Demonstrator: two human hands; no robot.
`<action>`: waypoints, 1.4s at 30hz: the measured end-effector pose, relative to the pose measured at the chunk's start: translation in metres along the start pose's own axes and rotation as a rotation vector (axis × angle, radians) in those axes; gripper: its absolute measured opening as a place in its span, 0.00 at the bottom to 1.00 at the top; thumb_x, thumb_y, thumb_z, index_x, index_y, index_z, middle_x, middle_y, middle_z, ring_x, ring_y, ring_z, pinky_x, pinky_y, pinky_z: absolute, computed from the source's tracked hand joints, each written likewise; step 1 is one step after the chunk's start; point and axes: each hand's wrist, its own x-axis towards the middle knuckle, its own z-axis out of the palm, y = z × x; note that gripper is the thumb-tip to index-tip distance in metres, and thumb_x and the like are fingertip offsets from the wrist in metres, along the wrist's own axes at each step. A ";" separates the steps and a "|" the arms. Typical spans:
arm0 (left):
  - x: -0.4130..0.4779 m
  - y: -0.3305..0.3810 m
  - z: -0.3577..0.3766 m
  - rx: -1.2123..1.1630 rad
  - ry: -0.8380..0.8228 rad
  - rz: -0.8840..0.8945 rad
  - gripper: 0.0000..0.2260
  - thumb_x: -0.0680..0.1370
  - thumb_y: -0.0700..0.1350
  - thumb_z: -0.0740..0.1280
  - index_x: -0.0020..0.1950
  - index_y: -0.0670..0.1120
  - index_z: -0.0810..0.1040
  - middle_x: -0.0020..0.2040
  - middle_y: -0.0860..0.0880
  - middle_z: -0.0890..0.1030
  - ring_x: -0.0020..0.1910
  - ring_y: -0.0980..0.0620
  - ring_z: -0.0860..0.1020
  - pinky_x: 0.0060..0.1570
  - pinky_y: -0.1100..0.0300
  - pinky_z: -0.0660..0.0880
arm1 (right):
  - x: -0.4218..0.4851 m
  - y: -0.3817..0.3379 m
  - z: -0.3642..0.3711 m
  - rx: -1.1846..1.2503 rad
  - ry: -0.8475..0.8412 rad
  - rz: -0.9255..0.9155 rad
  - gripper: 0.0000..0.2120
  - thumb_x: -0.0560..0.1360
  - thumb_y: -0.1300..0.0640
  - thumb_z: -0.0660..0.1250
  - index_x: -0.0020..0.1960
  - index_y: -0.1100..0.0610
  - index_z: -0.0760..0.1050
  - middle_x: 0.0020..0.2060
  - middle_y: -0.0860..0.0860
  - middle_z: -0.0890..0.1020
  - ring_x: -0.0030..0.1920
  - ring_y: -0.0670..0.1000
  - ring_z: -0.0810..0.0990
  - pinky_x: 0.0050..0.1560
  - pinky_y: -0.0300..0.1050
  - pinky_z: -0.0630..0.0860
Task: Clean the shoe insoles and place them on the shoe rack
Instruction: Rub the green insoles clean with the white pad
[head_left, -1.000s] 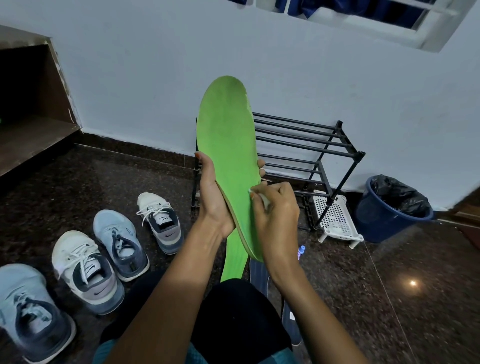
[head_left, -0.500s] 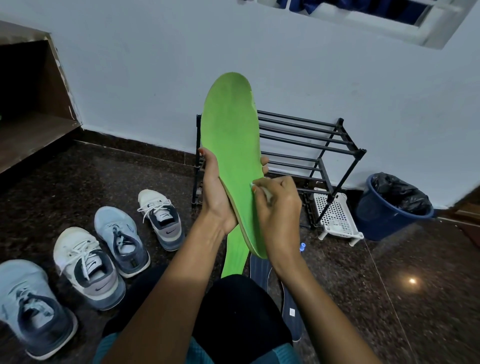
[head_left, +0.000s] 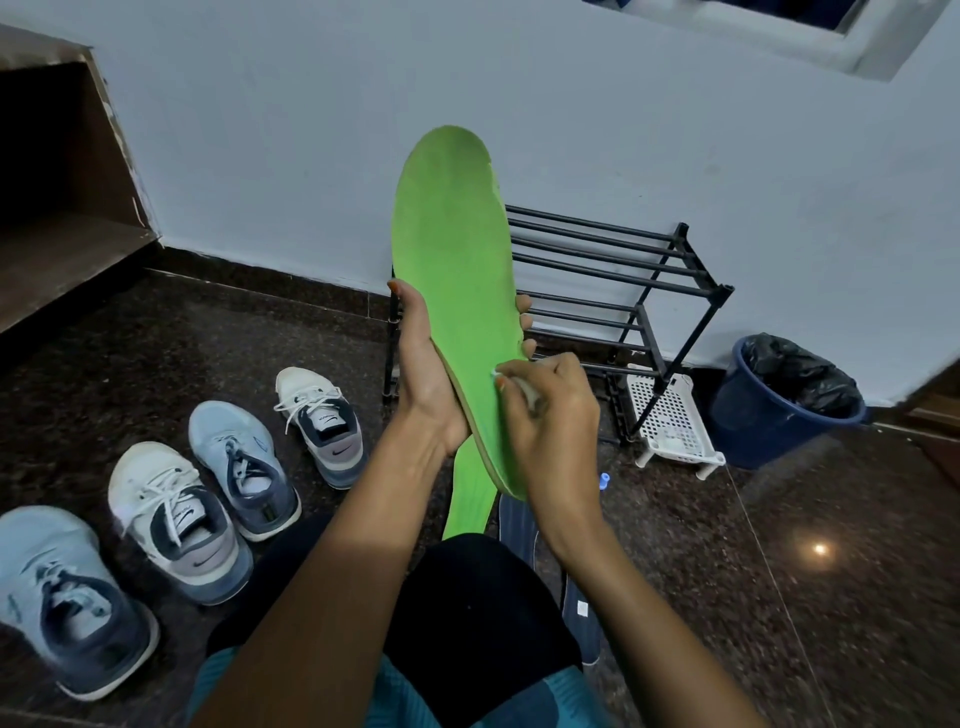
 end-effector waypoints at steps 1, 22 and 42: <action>0.000 -0.001 0.000 0.020 0.002 -0.003 0.42 0.76 0.70 0.40 0.60 0.38 0.76 0.49 0.39 0.80 0.43 0.45 0.79 0.43 0.54 0.78 | 0.004 0.002 0.000 -0.022 0.016 0.014 0.07 0.73 0.67 0.66 0.50 0.64 0.79 0.38 0.45 0.69 0.41 0.50 0.72 0.43 0.36 0.69; -0.001 0.000 0.000 0.010 -0.001 -0.002 0.42 0.76 0.70 0.40 0.57 0.37 0.77 0.47 0.40 0.81 0.41 0.46 0.79 0.41 0.55 0.77 | 0.000 0.007 0.002 -0.113 0.019 -0.027 0.06 0.73 0.68 0.66 0.49 0.65 0.79 0.41 0.50 0.70 0.43 0.53 0.73 0.43 0.34 0.65; -0.001 0.003 0.002 -0.058 -0.012 -0.008 0.42 0.75 0.71 0.41 0.55 0.38 0.78 0.46 0.40 0.80 0.39 0.46 0.78 0.38 0.55 0.76 | -0.013 0.001 0.004 0.005 -0.033 -0.057 0.09 0.72 0.65 0.63 0.48 0.65 0.80 0.39 0.50 0.71 0.41 0.50 0.73 0.41 0.28 0.65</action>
